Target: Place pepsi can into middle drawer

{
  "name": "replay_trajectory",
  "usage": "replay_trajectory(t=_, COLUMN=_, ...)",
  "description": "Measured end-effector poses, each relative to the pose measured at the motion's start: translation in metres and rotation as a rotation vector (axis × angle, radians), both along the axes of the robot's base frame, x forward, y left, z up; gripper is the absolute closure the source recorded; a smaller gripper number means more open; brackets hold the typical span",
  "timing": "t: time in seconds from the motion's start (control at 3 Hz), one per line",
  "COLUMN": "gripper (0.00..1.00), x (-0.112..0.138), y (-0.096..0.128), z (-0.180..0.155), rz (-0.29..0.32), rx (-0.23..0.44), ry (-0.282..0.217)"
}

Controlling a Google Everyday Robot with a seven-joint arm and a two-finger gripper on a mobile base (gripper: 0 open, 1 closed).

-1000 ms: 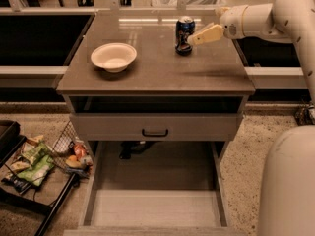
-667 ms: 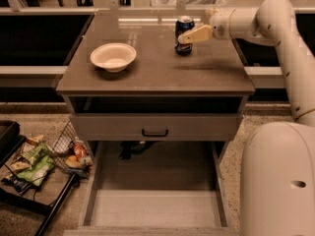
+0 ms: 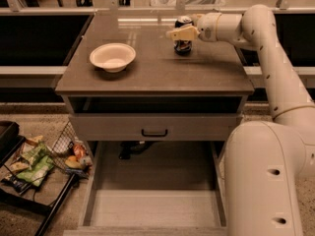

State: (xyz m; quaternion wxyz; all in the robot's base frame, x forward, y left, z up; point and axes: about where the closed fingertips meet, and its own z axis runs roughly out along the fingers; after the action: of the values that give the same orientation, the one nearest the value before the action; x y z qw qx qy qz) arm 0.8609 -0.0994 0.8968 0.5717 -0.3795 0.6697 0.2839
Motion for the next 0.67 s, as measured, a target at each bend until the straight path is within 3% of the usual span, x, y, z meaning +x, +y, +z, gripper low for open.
replay_trajectory(t=0.67, gripper=0.72, x=-0.0058, y=-0.0095, z=0.0048, rz=-0.022, rx=0.005, ry=-0.004)
